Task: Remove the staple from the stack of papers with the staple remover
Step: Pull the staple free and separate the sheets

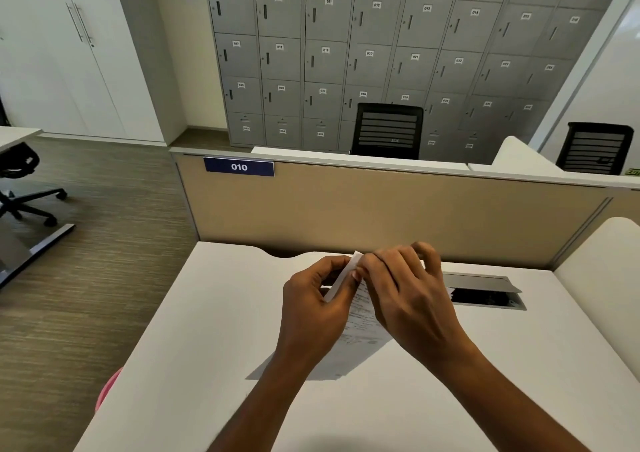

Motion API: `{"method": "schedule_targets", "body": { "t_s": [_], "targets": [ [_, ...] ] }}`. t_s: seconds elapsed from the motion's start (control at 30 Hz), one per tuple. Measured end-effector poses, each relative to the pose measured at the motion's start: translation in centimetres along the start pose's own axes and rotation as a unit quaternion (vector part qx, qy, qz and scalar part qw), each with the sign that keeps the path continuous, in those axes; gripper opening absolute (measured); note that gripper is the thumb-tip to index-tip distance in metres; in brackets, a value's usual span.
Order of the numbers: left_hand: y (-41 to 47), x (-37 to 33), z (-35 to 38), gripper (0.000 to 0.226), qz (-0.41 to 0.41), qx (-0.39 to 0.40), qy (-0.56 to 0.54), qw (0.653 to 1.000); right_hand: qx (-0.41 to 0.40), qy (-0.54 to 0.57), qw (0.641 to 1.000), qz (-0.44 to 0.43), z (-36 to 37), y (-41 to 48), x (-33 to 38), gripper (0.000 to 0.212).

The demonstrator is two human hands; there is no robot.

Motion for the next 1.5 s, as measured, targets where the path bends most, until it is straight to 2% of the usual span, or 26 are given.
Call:
{"method": "schedule_targets", "body": {
  "t_s": [0.17, 0.33, 0.6, 0.73, 0.83, 0.93, 1.0, 1.07, 1.17, 1.33, 1.43, 1.5],
  "targets": [
    [0.2, -0.1, -0.7, 0.018, -0.008, 0.001, -0.011, 1.000, -0.032, -0.050, 0.998, -0.024, -0.2, 0.6, 0.5, 0.014],
    [0.5, -0.7, -1.2, 0.016, 0.020, -0.011, 0.005, 1.000, 0.007, -0.106, 0.993, -0.051, 0.1, 2.1, 1.1, 0.014],
    [1.3, -1.7, -1.1, 0.015, 0.145, -0.073, 0.098, 0.982, 0.063, -0.146, 0.986, -0.044, -0.1, 3.8, 1.1, 0.021],
    [1.2, -1.4, -0.5, 0.017, 0.174, -0.081, 0.130, 0.973, 0.087, -0.111, 0.990, -0.032, -0.1, 3.4, 0.9, 0.016],
    [1.3, -0.9, -0.2, 0.015, 0.146, -0.082, 0.109, 0.980, 0.100, -0.029, 0.994, 0.027, 0.0, 3.1, 0.2, 0.022],
    [1.5, -0.4, -0.3, 0.016, 0.100, -0.092, 0.079, 0.988, 0.130, 0.135, 0.979, 0.083, 0.3, 2.8, -1.6, 0.034],
    [1.4, -0.2, -0.5, 0.015, 0.070, -0.096, 0.047, 0.992, 0.151, 0.258, 0.948, 0.112, 0.7, 2.5, -2.4, 0.025],
    [1.4, 0.0, -0.8, 0.014, 0.049, -0.091, 0.019, 0.994, 0.153, 0.318, 0.927, 0.127, 1.2, 2.3, -2.7, 0.015],
    [1.3, 0.4, -1.1, 0.016, 0.017, -0.100, -0.009, 0.995, 0.133, 0.352, 0.920, 0.110, 2.0, 2.5, -2.7, 0.008],
    [0.6, 1.1, -2.5, 0.013, -0.007, -0.098, -0.034, 0.995, 0.102, 0.378, 0.918, 0.060, 3.1, 3.0, -1.4, 0.012],
    [-0.2, 2.2, -3.6, 0.029, -0.066, -0.025, -0.088, 0.994, 0.075, 0.376, 0.923, 0.047, 3.3, 3.4, -0.7, 0.011],
    [-1.1, 3.4, -4.5, 0.037, -0.116, 0.017, -0.043, 0.992, 0.063, 0.381, 0.922, 0.036, 3.3, 3.8, 0.0, 0.017]
  ]
}}
Point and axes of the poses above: each hand's wrist, its own y-axis towards the middle knuckle, its own z-axis out of the palm, x = y × z, the point moved 3 cm from there along y, towards the middle knuckle, and after that the axes turned 6 degrees about -y, right-handed, at the moved point
